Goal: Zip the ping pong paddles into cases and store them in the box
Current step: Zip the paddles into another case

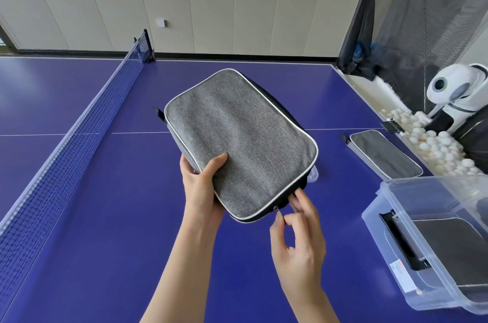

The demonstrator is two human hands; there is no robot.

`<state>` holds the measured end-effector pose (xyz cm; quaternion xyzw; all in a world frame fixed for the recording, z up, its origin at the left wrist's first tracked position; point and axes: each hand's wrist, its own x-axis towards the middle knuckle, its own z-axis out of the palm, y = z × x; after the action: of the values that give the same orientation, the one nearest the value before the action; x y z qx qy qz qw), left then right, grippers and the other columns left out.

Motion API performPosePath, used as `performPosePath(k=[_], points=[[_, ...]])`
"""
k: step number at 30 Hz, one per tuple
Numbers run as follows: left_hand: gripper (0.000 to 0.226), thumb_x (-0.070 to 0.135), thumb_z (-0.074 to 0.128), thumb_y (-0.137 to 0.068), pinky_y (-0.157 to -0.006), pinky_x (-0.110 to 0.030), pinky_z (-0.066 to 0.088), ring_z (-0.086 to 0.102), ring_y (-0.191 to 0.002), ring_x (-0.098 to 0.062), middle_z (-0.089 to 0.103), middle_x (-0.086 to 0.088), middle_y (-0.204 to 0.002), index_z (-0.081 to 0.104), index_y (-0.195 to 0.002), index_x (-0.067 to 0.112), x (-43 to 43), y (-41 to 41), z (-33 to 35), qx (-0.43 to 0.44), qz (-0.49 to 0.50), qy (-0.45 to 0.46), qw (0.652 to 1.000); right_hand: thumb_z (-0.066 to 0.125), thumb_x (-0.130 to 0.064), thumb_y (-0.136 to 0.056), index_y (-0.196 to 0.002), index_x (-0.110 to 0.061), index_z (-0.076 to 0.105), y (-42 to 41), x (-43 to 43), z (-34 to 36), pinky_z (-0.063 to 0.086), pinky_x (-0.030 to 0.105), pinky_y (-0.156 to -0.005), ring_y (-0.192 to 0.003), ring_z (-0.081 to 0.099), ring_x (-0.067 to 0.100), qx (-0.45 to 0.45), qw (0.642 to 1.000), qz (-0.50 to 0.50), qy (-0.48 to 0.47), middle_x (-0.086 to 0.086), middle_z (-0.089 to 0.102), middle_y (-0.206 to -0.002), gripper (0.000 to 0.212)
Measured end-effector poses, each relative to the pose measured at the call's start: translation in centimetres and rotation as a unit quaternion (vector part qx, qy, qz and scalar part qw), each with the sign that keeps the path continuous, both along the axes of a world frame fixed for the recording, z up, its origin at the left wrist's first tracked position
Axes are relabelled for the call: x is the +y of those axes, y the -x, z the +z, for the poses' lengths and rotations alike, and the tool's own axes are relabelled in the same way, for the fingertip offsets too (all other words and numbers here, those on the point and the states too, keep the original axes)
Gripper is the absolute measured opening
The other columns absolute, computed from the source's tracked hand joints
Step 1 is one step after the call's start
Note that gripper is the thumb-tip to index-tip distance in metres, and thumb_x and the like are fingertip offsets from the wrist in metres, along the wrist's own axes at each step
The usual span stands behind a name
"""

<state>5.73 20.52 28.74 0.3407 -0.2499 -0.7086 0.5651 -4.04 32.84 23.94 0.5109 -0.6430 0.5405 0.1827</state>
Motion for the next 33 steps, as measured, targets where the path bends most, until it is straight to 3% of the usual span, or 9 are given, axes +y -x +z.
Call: performPosePath(k=[4, 10, 17, 20, 24, 27, 33], points=[[0.062, 0.008, 0.072, -0.073, -0.070, -0.037, 0.058, 0.068, -0.101, -0.024, 0.066, -0.009, -0.120, 0.048, -0.129, 0.015, 0.0, -0.2, -0.5, 0.015, -0.019, -0.033, 0.999, 0.054, -0.008, -0.089, -0.064, -0.001, 0.053, 0.3, -0.2, 0.3, 0.048, 0.021, -0.074, -0.095, 0.062, 0.023, 0.029, 1.000, 0.011, 0.002, 0.019, 0.060, -0.120, 0.026], [0.055, 0.016, 0.070, -0.078, -0.084, -0.045, 0.056, 0.065, -0.110, -0.026, 0.066, -0.007, -0.124, 0.051, -0.129, 0.020, -0.2, -0.6, -1.7, 0.037, -0.075, -0.081, 0.993, 0.056, -0.007, -0.090, -0.077, -0.011, 0.042, 0.3, -0.2, 0.5, 0.047, 0.023, -0.075, -0.087, 0.057, 0.023, 0.049, 0.997, 0.056, 0.011, 0.017, 0.059, -0.124, 0.019], [0.057, 0.014, 0.070, -0.078, -0.079, -0.044, 0.058, 0.065, -0.111, -0.027, 0.064, -0.008, -0.126, 0.049, -0.131, 0.019, -0.6, -1.2, -2.5, 0.039, -0.059, -0.093, 0.993, 0.058, -0.013, -0.090, -0.080, -0.014, 0.048, 0.5, -0.1, 0.7, 0.048, 0.019, -0.074, -0.087, 0.062, 0.020, 0.029, 0.995, 0.087, -0.025, 0.013, 0.060, -0.123, 0.014], [0.056, 0.012, 0.068, -0.080, -0.083, -0.046, 0.057, 0.064, -0.111, -0.027, 0.064, -0.008, -0.127, 0.048, -0.132, 0.018, -0.5, -1.7, -3.3, 0.029, -0.052, -0.100, 0.993, 0.059, -0.016, -0.089, -0.079, -0.014, 0.053, 0.6, 0.3, 0.1, 0.047, 0.016, -0.073, -0.091, 0.063, 0.017, 0.025, 0.994, 0.092, -0.047, 0.011, 0.059, -0.124, 0.012], [0.054, 0.008, 0.066, -0.081, -0.083, -0.045, 0.056, 0.064, -0.110, -0.026, 0.064, -0.008, -0.126, 0.046, -0.130, 0.016, -0.2, -2.4, -4.5, 0.012, -0.024, -0.113, 0.993, 0.056, -0.016, -0.090, -0.065, -0.004, 0.055, 0.5, 0.8, -1.2, 0.047, 0.017, -0.065, -0.094, 0.062, 0.014, 0.067, 0.991, 0.074, -0.086, 0.004, 0.054, -0.127, 0.027], [0.055, 0.006, 0.067, -0.080, -0.088, -0.046, 0.054, 0.065, -0.110, -0.026, 0.064, -0.008, -0.125, 0.046, -0.130, 0.016, 0.1, -2.7, -5.5, 0.001, -0.015, -0.120, 0.993, 0.054, -0.017, -0.090, -0.070, -0.008, 0.051, 0.3, 1.0, -2.0, 0.045, 0.014, -0.061, -0.093, 0.062, 0.011, 0.035, 0.991, 0.084, -0.101, 0.001, 0.052, -0.125, 0.022], [0.055, 0.007, 0.067, -0.080, -0.095, -0.049, 0.051, 0.064, -0.111, -0.026, 0.064, -0.008, -0.125, 0.047, -0.131, 0.017, 0.5, -3.3, -6.5, 0.002, -0.026, -0.127, 0.992, 0.053, -0.016, -0.091, -0.081, -0.018, 0.045, 0.1, 0.7, -2.3, 0.048, 0.017, -0.073, -0.094, 0.062, 0.013, 0.006, 0.990, 0.105, -0.093, 0.003, 0.062, -0.117, 0.013]])
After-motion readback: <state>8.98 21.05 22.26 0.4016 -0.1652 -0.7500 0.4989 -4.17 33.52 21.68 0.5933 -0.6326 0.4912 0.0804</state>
